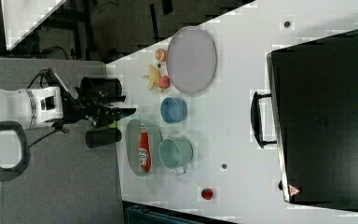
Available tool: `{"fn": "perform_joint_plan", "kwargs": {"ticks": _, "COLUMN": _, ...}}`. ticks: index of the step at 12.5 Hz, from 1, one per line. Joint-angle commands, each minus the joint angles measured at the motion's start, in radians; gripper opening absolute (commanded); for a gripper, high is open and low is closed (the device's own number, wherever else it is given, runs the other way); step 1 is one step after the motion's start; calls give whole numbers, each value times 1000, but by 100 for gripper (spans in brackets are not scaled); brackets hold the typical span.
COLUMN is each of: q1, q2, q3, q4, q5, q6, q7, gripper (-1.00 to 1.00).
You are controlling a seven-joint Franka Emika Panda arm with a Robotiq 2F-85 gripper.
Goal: Pick ketchup from strainer and place it on the table
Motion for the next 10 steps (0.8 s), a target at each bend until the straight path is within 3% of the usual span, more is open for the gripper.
{"fn": "perform_joint_plan", "kwargs": {"ticks": 1, "q1": -105, "q2": -260, "q3": 45, "q4": -69, "q5": 22, "q6": -227, "q7": 65, "gripper": 60}}
{"fn": "perform_joint_plan", "kwargs": {"ticks": 3, "q1": -100, "q2": -256, "q3": 61, "q4": -69, "q5": 22, "q6": -204, "q7": 65, "gripper": 99}}
{"fn": "perform_joint_plan", "kwargs": {"ticks": 10, "q1": -53, "q2": -176, "q3": 289, "q4": -70, "q5": 22, "q6": -95, "q7": 66, "gripper": 100}}
